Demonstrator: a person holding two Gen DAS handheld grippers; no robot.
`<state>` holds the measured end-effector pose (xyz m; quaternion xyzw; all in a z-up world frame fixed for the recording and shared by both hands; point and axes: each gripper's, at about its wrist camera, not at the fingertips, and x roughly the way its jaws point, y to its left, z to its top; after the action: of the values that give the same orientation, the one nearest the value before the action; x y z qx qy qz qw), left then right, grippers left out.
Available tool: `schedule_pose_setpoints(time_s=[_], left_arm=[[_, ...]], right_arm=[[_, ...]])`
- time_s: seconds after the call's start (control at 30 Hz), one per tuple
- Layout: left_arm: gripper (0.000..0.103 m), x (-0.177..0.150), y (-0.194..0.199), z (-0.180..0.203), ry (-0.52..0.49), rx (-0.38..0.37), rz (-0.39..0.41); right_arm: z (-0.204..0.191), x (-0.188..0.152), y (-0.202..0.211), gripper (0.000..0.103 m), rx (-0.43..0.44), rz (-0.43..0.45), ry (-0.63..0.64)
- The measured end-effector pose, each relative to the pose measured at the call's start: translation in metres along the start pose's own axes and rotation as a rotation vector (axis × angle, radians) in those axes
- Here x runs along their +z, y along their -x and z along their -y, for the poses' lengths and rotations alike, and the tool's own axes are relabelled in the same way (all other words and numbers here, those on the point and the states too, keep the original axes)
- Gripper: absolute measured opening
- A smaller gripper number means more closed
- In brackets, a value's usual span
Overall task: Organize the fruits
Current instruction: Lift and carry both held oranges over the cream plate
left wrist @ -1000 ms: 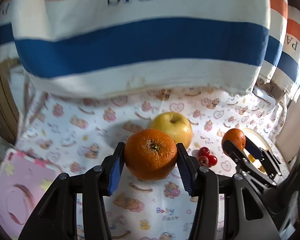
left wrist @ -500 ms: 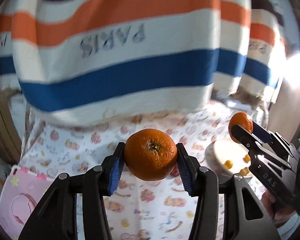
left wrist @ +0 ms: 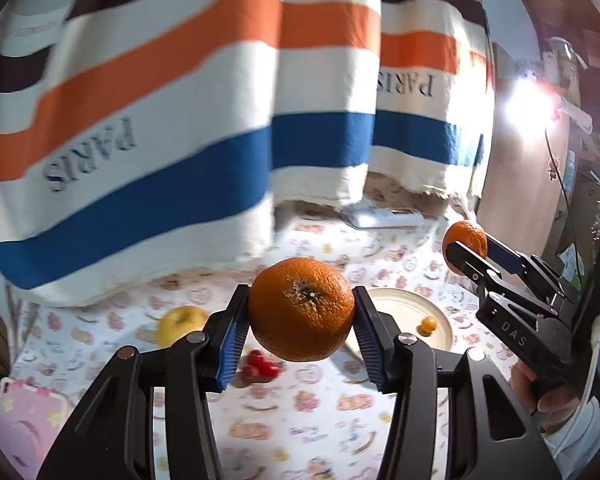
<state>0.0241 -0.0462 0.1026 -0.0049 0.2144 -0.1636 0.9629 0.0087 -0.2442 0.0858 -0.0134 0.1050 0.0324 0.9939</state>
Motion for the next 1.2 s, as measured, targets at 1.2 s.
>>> schedule_pose_setpoints(time_s=[1.2], left_arm=[[0.049,-0.070,-0.177,0.103,-0.013,-0.167,-0.468]], right_arm=[[0.114,-0.086,-0.097,0.051,0.030,-0.576,-0.233]])
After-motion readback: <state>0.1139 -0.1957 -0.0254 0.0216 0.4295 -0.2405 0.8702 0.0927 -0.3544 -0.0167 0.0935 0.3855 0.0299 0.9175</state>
